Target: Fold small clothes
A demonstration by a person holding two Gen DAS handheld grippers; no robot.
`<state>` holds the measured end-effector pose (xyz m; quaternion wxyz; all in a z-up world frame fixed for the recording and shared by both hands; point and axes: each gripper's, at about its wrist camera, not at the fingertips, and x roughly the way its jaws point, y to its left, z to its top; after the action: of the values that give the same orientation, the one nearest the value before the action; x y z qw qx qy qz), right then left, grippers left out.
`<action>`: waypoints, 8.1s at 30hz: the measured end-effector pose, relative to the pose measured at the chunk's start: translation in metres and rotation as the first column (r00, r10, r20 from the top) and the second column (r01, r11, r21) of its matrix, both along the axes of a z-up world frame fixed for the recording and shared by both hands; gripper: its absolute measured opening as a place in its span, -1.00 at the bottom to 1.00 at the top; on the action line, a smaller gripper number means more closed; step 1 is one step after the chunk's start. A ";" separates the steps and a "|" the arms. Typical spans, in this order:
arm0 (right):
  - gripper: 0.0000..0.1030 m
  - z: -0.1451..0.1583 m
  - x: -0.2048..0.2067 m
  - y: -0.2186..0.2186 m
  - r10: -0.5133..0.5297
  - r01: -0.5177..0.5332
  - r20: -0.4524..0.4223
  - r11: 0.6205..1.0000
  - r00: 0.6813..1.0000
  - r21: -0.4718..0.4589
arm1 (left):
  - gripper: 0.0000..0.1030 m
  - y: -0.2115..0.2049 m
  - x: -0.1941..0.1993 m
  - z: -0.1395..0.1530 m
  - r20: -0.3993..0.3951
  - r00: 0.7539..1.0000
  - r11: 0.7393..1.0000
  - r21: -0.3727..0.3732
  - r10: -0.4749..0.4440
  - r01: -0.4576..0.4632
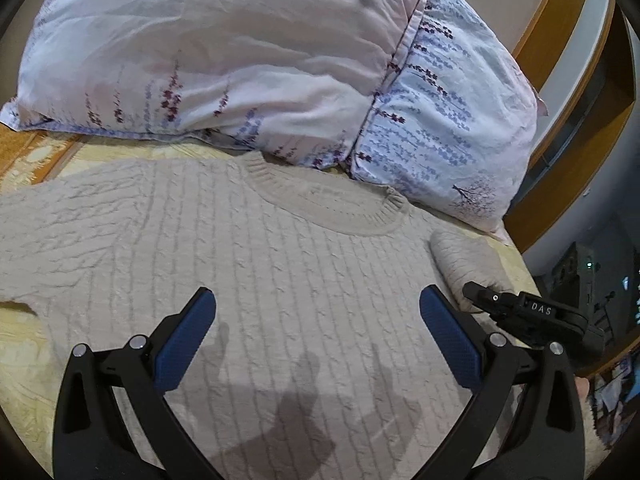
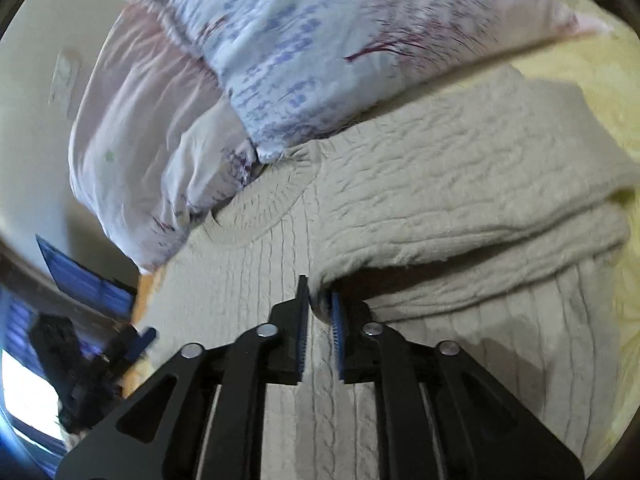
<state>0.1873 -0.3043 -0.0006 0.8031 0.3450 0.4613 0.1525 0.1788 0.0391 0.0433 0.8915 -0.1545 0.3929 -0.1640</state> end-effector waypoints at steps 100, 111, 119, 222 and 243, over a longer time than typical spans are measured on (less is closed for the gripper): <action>0.25 0.007 -0.075 0.015 -0.053 0.061 0.063 0.989 0.997 -0.131 | 0.03 0.323 -0.088 -0.042 -0.311 0.716 0.676 -0.244 0.624 -0.695; 0.26 0.008 -0.079 0.012 -0.050 0.059 0.062 0.987 0.997 -0.149 | -0.33 0.366 -0.082 -0.054 -0.354 0.648 0.533 -0.374 0.674 -0.759; 0.26 0.009 -0.080 0.011 -0.056 0.065 0.064 0.988 0.996 -0.143 | -0.89 0.366 -0.075 -0.045 -0.321 0.654 0.500 -0.446 0.685 -0.742; -0.86 -0.001 -0.006 -0.035 -0.196 0.187 -0.072 0.976 0.978 -0.116 | 0.28 0.098 -0.002 -0.029 -0.207 0.976 0.973 -0.201 0.071 -0.113; 0.05 0.019 -0.157 -0.104 -0.082 0.080 -0.016 0.994 0.997 -0.079 | 0.27 0.155 -0.149 -0.040 -0.145 0.988 0.976 -0.202 0.058 -0.087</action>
<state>0.0308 -0.4079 0.0181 0.8171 0.3331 0.4601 0.0983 0.0299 0.1941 0.0037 0.8465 -0.2721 0.4287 -0.1604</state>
